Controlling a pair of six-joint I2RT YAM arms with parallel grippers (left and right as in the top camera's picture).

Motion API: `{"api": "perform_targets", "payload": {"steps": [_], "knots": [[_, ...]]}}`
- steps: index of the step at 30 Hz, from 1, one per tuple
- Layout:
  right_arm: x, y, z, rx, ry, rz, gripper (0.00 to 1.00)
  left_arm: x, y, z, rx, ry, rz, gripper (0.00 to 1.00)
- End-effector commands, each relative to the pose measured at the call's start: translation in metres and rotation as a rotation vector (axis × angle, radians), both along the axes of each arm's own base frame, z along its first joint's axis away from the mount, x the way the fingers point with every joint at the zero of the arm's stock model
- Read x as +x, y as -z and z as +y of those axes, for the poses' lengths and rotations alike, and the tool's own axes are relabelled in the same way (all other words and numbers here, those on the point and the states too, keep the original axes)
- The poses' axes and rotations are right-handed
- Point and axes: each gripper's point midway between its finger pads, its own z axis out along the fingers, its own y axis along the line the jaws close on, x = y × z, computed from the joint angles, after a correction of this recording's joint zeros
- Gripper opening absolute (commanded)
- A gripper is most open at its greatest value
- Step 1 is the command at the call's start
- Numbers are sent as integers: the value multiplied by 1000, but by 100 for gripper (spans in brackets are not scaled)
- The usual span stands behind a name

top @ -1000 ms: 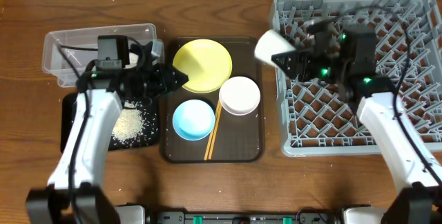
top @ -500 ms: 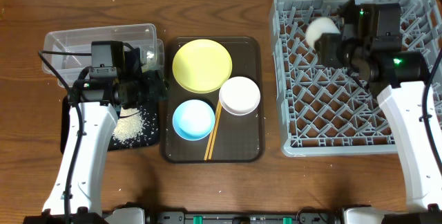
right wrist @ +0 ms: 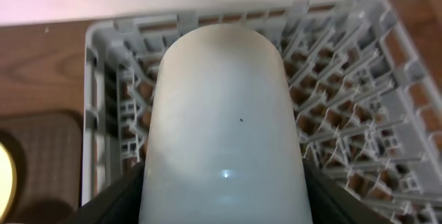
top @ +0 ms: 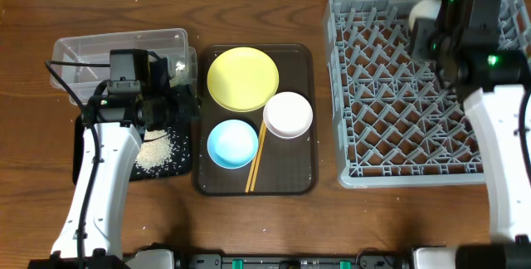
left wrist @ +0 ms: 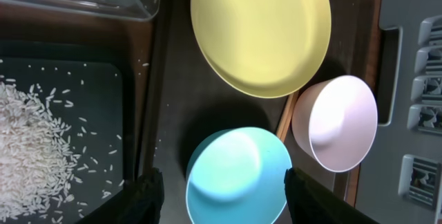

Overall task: Sort waste into correct bins and load items into the dishwasher rack
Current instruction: 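Carry the cup with the right gripper and place it upside down in the rack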

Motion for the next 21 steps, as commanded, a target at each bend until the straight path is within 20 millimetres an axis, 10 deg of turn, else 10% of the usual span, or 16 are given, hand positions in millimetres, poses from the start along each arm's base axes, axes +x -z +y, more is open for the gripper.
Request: {"api": "perform_targets", "payload": {"steps": [1,9,21], "knots": [[24,4,-5,-35,7,33,1,1,-4,4,18,2,-14,59],[63,52,-8,-30,8,140,1,-1,-3,3,18,2,-7,59],[31,87,-3,4,3,333,1,-2,-1,7,37,-8,3,59]]}}
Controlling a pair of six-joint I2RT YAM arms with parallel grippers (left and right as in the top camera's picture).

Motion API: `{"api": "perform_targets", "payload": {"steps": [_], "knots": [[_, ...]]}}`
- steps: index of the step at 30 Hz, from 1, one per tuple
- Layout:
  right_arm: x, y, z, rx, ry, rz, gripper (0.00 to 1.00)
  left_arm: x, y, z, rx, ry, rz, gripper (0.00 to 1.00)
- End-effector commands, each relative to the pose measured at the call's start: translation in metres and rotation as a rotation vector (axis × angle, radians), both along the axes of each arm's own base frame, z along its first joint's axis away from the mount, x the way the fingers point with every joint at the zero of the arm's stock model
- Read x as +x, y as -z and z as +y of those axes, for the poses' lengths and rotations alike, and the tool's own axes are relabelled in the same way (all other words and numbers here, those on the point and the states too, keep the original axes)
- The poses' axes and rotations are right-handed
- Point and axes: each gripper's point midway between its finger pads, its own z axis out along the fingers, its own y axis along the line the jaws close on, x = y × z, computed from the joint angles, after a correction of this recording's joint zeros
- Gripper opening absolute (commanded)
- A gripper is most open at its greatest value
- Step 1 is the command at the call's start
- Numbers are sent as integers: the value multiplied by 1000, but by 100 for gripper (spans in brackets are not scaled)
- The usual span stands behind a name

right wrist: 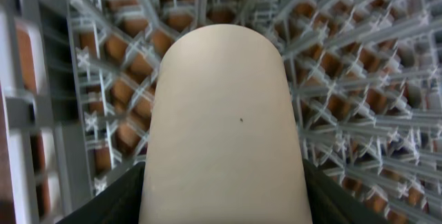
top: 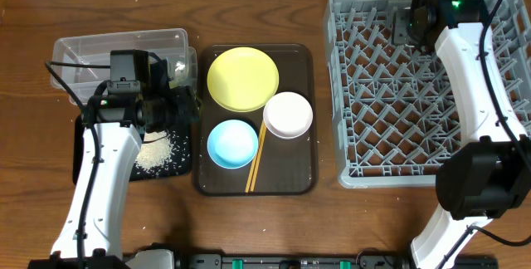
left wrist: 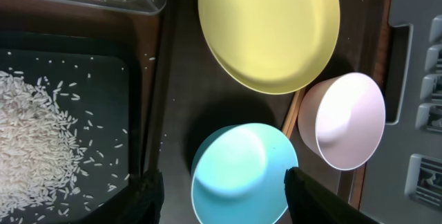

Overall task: Sort waste into correct bins and load items into the dishwasher rack
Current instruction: 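Carry the cup with the right gripper and place it upside down in the rack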

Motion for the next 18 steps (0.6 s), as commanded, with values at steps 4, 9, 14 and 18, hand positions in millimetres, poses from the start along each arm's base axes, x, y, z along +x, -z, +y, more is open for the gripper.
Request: {"api": "perform_targets", "payload": {"steps": [4,9,14,18], "knots": [[-40,-3,-6,78,61,124,1,-1,-3,4,21,1,-6,59],[-74,-10,-22,149,107,206,1,-3,-2,4,20,1,6,59],[-117,-14,-34,165,146,338,1,-6,-1,4,20,1,16,59],[-142,-12,-32,170,154,434,1,-6,0,4,20,1,18,59]]}}
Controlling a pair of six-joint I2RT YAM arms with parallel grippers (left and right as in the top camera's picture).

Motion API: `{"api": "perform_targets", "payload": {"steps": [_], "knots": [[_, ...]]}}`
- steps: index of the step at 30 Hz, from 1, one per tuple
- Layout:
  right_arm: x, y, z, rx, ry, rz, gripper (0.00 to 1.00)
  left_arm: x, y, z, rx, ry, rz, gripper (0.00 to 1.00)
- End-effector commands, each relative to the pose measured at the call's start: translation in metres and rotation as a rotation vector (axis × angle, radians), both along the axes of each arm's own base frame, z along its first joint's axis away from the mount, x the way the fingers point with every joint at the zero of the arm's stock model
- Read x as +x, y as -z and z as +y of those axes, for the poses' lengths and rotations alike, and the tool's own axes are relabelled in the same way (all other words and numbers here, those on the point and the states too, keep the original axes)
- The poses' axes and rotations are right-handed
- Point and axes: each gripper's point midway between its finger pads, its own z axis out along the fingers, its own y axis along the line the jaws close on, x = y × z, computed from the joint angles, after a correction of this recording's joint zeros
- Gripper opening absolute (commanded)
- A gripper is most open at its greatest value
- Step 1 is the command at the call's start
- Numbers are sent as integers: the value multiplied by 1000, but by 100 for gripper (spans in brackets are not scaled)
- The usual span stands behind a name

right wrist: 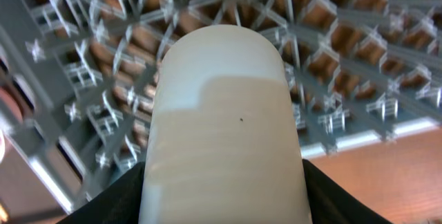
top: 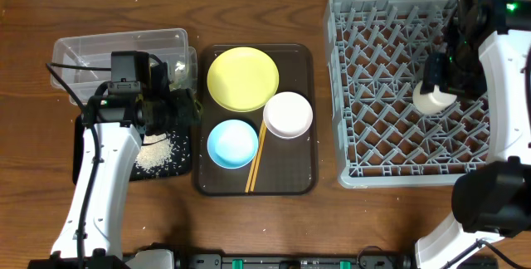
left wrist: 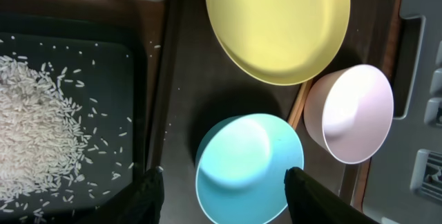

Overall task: Sort waste into correct bins and load items into the dishwasher rack
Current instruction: 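Carry the cup with the right gripper and place it upside down in the rack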

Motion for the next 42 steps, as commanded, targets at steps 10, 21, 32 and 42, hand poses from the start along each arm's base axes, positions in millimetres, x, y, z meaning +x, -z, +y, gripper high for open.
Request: {"api": "perform_targets", "payload": {"steps": [10,21,32,42], "knots": [[-27,7,7,24,-11,47,1,-2,-2,3,14,4,0,59],[-43,75,9,32,-1,132,1,-2,-2,3,14,4,0,59],[-22,63,21,103,-61,29,61,-2,-2,3,14,4,0,59],[-24,55,32,169,-79,30,99,-2,-3,3,14,4,0,59]]}}
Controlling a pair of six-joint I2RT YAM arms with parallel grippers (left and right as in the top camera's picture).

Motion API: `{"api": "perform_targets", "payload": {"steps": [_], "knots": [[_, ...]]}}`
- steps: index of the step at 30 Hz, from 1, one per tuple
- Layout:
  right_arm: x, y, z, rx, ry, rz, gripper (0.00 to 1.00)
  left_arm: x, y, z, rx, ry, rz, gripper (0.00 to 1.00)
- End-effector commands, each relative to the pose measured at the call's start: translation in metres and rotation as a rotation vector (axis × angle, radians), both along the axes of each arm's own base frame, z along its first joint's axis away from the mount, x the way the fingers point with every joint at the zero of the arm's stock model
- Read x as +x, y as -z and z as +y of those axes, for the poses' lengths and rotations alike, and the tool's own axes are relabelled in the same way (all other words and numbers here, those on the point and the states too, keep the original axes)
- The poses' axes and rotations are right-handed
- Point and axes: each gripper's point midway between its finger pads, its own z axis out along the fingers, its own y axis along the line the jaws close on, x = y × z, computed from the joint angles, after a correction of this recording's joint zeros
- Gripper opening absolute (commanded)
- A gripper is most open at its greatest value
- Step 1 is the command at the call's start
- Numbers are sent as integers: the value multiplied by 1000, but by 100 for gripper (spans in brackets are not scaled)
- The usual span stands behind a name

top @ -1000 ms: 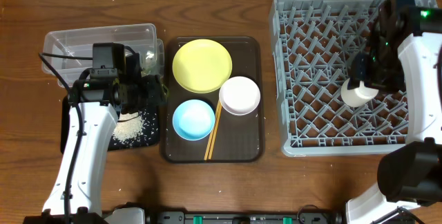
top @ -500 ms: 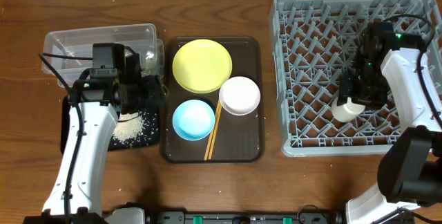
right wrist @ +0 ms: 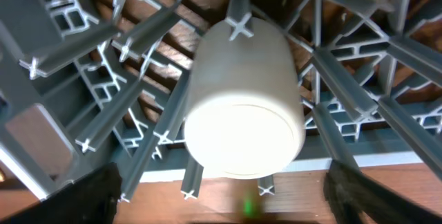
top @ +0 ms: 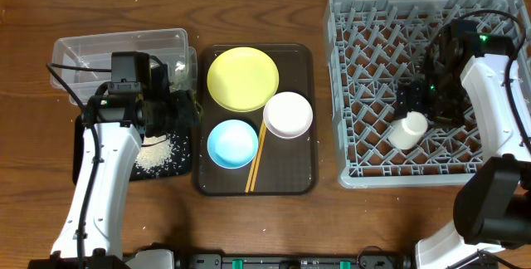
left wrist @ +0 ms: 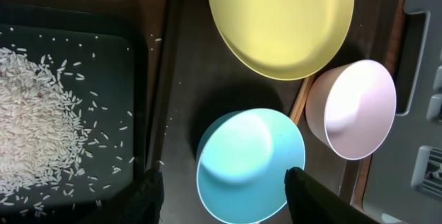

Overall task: Sort waste into correct bins and load items into the dishwasher rack
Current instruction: 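Carry the cup with the right gripper and place it upside down in the rack, then reach the right gripper to the pink bowl and grasp its rim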

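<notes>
A white cup (top: pixel 408 130) lies tilted among the tines of the grey dishwasher rack (top: pixel 336 86), near its front. My right gripper (top: pixel 421 107) is open just behind the cup (right wrist: pixel 245 113), its fingers wide on either side and not touching it. On the brown tray (top: pixel 294 169) are a yellow plate (top: pixel 242 78), a blue bowl (top: pixel 231 143), a white bowl (top: pixel 288 114) and chopsticks (top: pixel 255 165). My left gripper (left wrist: pixel 221 200) hangs open above the blue bowl (left wrist: pixel 250 162) and holds nothing.
A black bin (top: pixel 181 163) with loose rice sits left of the tray. Behind it is a clear plastic container (top: pixel 99 49). The rack fills the right side of the wooden table.
My right gripper was shut on the white cup over the rack's right middle. Now it is open, and the cup rests in the rack nearer the front. The left gripper barely shifted.
My right gripper held the white cup above the rack's far edge at the two oldest moments. Then it held it over the rack's right middle. Now the cup lies in the rack, released. My left gripper stayed open over the tray's left side throughout.
</notes>
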Motion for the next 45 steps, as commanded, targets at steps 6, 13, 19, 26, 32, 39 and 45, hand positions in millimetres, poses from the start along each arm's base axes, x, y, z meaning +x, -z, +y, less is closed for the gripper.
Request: {"api": "perform_targets", "payload": {"steps": [6,13,19,26,32,39,45], "knots": [[18,-21,24,140,-24,-114,99,1,-4,3,14,5,-15,59],[53,-73,37,127,-84,-326,99,0,-4,3,15,5,-12,60],[78,-112,116,231,-376,-567,93,-11,6,22,119,-47,51,59],[93,-89,207,183,-595,-632,91,-30,15,55,268,-209,155,60],[103,-37,238,49,-601,-575,87,-32,15,55,269,-208,161,60],[96,34,239,-32,-501,-398,68,-32,15,55,268,-207,163,60],[80,76,229,-62,-500,-251,53,-33,15,55,269,-208,165,60]]}}
